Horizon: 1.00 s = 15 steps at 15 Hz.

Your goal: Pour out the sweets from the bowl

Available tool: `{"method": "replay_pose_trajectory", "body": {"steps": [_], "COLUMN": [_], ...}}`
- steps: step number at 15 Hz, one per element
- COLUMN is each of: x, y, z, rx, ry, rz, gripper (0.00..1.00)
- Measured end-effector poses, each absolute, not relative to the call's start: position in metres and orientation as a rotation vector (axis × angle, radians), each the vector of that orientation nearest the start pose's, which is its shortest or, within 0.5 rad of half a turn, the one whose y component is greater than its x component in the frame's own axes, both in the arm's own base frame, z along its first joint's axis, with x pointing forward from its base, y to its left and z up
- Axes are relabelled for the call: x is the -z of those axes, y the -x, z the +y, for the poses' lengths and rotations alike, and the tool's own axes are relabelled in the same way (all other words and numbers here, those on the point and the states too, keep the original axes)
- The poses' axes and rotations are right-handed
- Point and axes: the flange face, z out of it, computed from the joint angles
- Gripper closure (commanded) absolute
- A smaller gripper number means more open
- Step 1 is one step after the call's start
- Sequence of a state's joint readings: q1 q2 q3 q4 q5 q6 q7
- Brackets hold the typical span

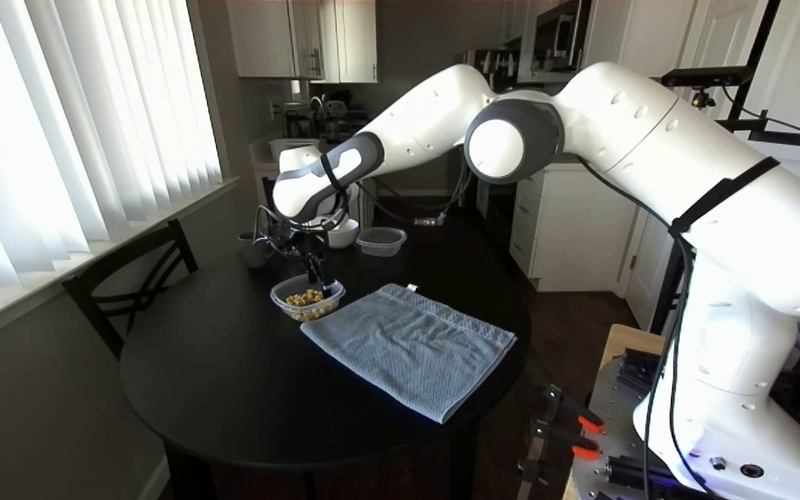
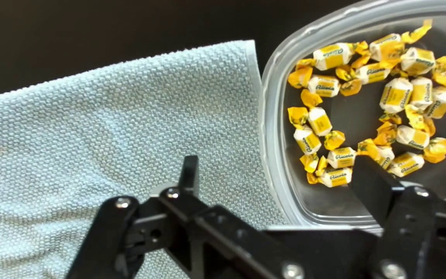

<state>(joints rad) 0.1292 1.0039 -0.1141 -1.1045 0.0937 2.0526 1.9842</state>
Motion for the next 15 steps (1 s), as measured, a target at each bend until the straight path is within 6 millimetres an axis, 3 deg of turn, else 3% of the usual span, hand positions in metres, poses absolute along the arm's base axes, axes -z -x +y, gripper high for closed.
{"method": "replay_pose_trajectory", "body": {"steps": [4,6,7,9,15], "x": [-0.158,-0.148,-0.146,-0.144,-0.144], "y": [-0.772,-0.776,-0.777,-0.781,-0.787], "z": [0.021,0.016,0.015,0.015,0.018], "rx": [-0.068,-0.079,-0.081,-0.084,-0.093], "ry": [1.723,1.709,1.705,1.702,1.709], "rz": [2.682,2.685,2.685,2.68,2.67], "gripper": [0.0,0.0,0.25,0.32,0.72]}}
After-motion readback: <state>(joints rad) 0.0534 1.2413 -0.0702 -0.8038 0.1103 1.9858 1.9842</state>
